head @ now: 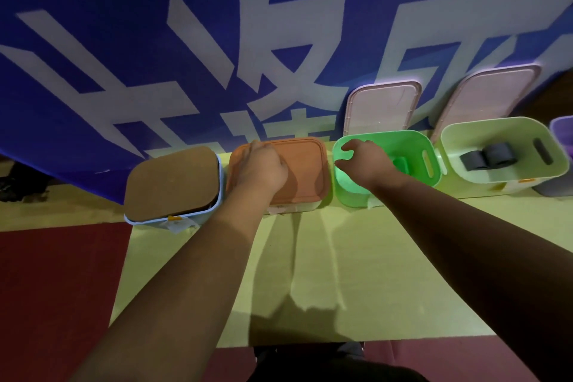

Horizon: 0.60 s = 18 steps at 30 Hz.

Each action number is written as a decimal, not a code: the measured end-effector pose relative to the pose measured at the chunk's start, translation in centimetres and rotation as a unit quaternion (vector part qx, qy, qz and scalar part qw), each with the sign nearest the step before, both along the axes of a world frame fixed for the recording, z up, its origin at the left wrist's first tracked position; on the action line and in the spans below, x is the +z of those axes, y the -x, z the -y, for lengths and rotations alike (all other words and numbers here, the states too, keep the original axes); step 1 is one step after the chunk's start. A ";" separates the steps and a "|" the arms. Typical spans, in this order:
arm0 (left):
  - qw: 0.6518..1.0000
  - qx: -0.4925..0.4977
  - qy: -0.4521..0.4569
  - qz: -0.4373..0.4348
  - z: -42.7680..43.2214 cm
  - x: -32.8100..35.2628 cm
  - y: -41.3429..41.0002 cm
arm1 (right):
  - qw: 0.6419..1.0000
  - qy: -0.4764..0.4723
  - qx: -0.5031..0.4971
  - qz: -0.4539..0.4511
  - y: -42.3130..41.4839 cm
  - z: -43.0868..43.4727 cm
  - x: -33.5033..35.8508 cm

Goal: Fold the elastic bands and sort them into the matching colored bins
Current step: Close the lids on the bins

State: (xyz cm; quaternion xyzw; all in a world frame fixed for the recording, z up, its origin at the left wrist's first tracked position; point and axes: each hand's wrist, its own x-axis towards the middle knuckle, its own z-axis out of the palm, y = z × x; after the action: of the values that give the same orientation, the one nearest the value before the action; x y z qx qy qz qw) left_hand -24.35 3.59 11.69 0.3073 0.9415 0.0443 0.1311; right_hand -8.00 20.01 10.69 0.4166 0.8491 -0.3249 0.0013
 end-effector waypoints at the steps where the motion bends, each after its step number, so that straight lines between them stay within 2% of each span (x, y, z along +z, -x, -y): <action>1: 1.000 -0.007 -0.020 0.006 -1.4 0.7 -0.6 | 1.000 -0.003 -0.006 -0.007 -0.6 -0.8 0.3; 12: 0.967 -0.163 -0.187 0.062 -16.1 4.6 -6.6 | 0.991 -0.049 -0.117 -0.052 -9.3 -10.3 2.9; 18: 0.971 -0.154 -0.177 0.046 -19.9 3.7 -8.0 | 0.985 -0.023 -0.150 -0.078 -13.0 -12.7 2.6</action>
State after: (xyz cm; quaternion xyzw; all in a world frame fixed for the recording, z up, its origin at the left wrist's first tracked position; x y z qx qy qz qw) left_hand -16.35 23.45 15.35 0.4641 0.8534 0.2032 0.1230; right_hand 4.99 32.74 13.27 0.5125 0.7817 -0.3330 -0.1239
